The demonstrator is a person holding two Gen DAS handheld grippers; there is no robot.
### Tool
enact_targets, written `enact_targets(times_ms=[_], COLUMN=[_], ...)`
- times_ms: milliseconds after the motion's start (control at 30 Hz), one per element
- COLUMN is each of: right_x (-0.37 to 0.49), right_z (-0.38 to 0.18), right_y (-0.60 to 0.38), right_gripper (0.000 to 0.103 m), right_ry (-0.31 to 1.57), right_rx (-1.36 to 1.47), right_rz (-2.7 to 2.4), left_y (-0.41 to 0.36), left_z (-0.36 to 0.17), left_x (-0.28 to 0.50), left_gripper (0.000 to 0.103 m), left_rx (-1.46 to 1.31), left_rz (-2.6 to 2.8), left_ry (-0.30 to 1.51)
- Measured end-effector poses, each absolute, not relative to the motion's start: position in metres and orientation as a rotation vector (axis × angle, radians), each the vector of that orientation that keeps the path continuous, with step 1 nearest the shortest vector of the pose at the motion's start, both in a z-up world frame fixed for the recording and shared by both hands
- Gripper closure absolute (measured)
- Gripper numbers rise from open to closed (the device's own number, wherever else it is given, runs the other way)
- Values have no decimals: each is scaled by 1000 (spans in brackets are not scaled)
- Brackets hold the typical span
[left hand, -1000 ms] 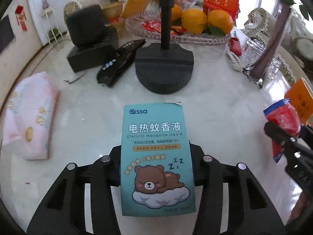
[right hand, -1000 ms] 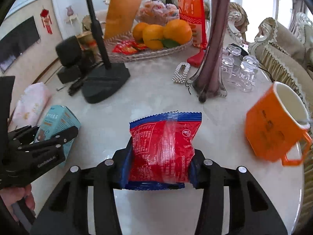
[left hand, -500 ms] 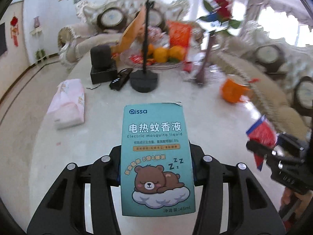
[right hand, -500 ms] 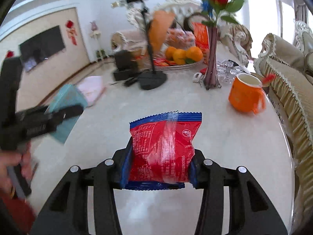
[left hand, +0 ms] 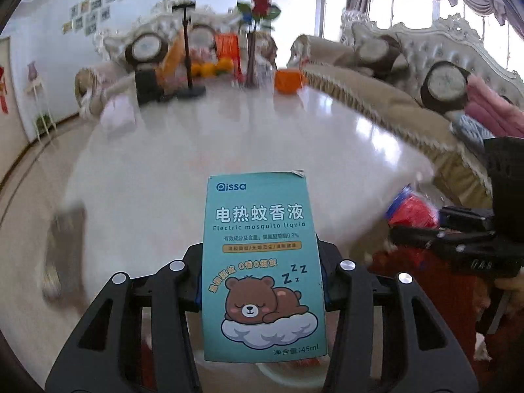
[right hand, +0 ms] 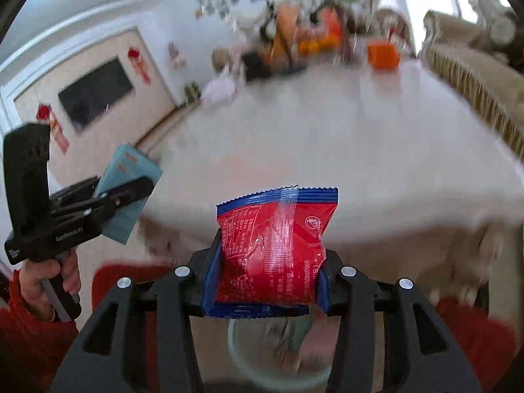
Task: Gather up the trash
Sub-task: 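Lower the teal box with left gripper while right gripper lowers the red packet into wastebasket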
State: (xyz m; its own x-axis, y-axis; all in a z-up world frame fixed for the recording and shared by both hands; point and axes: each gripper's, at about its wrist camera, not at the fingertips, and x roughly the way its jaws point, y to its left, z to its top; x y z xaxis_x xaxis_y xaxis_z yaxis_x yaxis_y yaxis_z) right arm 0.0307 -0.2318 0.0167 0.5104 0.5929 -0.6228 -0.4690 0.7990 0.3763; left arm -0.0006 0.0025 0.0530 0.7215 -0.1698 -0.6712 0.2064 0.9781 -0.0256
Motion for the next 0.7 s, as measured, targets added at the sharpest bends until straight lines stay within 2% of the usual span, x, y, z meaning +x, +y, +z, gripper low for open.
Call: enact_targets(times_ms=[267, 467, 500, 567, 600, 633, 700], right_x=[59, 86, 91, 98, 99, 96, 94], right_z=[-107, -146, -149, -153, -157, -160, -165], right_y=[-193, -174, -173, -171, -171, -170, -168], right_gripper=[59, 56, 47, 44, 40, 27, 22], right_ry=[1116, 1179, 1180, 1182, 1187, 1192, 1191], right_rx=[114, 38, 39, 33, 19, 5, -14], right_rz=[530, 484, 475, 464, 461, 453, 434], left_y=[-22, -37, -35, -33, -32, -30, -29], left_z=[-105, -164, -168, -175, -176, -178, -181], left_x=[-1, 2, 3, 2, 0, 0, -2], left_gripper=[55, 52, 42, 31, 31, 31, 31], left_rx=[-66, -68, -76, -65, -61, -66, -70], left_rz=[-179, -191, -192, -157, -143, -138, -122], left_ry=[1048, 1204, 1228, 1254, 1255, 1258, 1266])
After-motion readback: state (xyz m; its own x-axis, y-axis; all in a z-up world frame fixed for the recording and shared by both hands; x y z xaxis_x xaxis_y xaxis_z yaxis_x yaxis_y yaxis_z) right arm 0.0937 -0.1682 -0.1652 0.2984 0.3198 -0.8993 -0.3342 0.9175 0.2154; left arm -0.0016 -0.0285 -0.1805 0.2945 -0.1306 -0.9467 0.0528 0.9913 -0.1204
